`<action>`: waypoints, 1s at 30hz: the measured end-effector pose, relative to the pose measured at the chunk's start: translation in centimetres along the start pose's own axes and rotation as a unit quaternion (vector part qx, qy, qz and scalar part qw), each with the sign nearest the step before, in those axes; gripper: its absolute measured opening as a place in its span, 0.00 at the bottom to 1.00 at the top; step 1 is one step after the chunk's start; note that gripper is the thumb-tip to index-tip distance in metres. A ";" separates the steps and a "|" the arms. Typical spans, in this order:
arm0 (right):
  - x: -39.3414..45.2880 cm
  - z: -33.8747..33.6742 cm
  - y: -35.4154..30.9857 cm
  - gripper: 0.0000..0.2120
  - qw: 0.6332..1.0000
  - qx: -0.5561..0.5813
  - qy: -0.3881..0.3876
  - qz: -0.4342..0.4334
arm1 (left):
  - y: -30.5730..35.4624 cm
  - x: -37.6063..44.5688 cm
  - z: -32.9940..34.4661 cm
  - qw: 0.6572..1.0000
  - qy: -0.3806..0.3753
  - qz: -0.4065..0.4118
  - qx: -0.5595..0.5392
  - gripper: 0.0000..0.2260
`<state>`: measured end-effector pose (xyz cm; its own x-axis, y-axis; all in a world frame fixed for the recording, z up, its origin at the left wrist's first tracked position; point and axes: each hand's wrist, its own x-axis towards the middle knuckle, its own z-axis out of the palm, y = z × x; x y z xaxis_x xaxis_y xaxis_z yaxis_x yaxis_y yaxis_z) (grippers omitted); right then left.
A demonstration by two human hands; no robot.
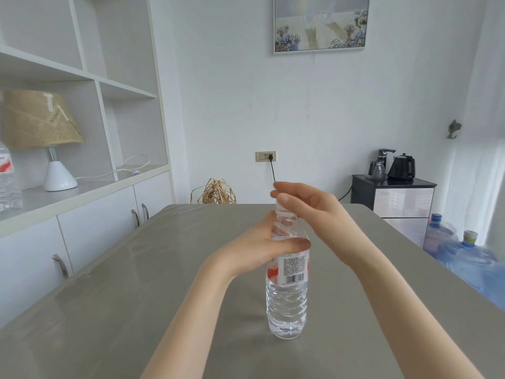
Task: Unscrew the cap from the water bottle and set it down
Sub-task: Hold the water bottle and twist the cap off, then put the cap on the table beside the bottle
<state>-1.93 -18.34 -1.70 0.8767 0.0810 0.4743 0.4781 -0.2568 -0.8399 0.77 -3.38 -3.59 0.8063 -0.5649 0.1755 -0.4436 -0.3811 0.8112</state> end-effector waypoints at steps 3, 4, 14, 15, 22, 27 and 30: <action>0.2 1.1 -0.4 0.13 0.990 -0.128 0.062 -0.012 | 0.1 0.0 0.1 1.000 -0.005 0.013 0.008 0.34; 0.2 1.2 -0.5 0.12 0.985 -0.154 0.080 -0.012 | 0.1 0.0 0.1 1.000 -0.005 0.015 0.011 0.34; 0.0 -0.4 -1.1 0.15 0.993 -0.107 0.047 -0.025 | -0.1 0.1 -0.2 1.000 -0.004 -0.023 0.019 0.37; 0.0 -0.5 -1.0 0.15 0.993 -0.104 0.046 -0.033 | -0.2 0.1 -0.2 0.999 -0.005 -0.026 0.022 0.37; 0.2 -2.6 0.0 0.13 0.993 -0.093 0.068 -0.034 | -0.4 -0.2 -1.2 0.997 -0.034 -0.056 0.045 0.39; 0.4 -4.2 2.3 0.14 0.988 -0.147 0.011 0.040 | -1.0 -1.0 -2.6 0.994 -0.069 -0.078 0.039 0.42; 0.5 -4.6 4.5 0.15 0.974 -0.202 -0.046 0.095 | -1.6 -1.5 -3.8 0.989 -0.098 -0.095 0.047 0.32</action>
<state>0.40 -23.87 -4.05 0.9570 0.0767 0.2798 0.2638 -0.6319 -0.7288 1.75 0.83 -3.03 0.7913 -0.6040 -0.0948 -0.3328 -0.5557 0.7619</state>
